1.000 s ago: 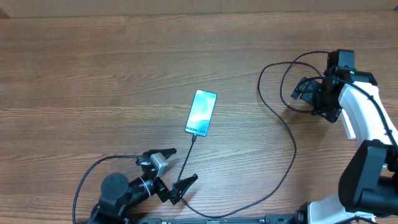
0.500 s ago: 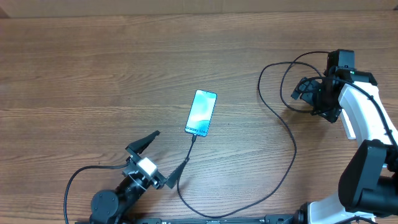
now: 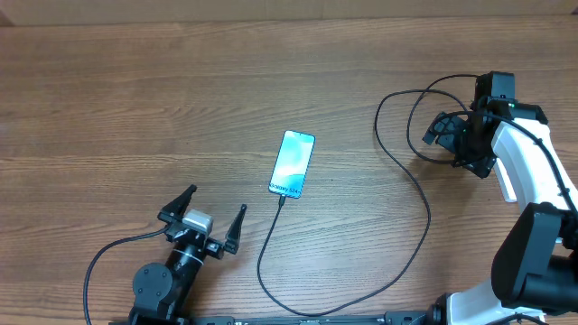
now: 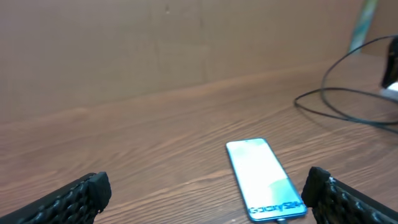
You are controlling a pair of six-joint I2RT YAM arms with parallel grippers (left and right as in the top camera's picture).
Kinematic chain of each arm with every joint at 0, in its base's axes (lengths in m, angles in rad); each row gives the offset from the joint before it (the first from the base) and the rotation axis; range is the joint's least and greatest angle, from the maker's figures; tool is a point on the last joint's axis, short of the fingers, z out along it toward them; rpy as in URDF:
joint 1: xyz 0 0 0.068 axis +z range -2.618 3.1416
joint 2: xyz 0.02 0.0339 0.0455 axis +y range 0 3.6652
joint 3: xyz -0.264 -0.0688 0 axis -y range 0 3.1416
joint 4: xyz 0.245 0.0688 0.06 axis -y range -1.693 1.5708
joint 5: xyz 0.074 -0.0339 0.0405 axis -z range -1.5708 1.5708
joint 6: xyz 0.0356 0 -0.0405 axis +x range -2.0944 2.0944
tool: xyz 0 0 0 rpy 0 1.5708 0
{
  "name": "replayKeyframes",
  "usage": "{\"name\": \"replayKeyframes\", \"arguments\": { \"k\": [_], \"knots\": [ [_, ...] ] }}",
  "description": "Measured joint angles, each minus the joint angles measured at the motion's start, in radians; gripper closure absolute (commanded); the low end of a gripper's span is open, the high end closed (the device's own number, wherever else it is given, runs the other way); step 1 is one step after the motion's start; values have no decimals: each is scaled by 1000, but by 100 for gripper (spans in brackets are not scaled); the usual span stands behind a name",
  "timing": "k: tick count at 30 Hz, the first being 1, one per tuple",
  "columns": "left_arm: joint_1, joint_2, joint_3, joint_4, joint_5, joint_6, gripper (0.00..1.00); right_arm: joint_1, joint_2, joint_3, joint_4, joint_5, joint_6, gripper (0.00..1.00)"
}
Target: Plug charger to phone and switch on socket
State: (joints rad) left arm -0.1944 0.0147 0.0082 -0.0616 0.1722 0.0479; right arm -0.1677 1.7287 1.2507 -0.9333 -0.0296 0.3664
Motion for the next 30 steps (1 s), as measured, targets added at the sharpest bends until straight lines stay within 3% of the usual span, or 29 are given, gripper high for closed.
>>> {"name": "replayKeyframes", "arguments": {
  "k": [9, 17, 30],
  "knots": [
    [5, 0, 0, -6, -74, 38, 0, 0, 0, 0, 0, 0, 0, 0],
    [132, 0, 0, -7, -89, 39, 0, 0, 0, 0, 0, 0, 0, 0],
    [137, 0, 0, -7, -92, 39, 0, 0, 0, 0, 0, 0, 0, 0]
  ]
}}
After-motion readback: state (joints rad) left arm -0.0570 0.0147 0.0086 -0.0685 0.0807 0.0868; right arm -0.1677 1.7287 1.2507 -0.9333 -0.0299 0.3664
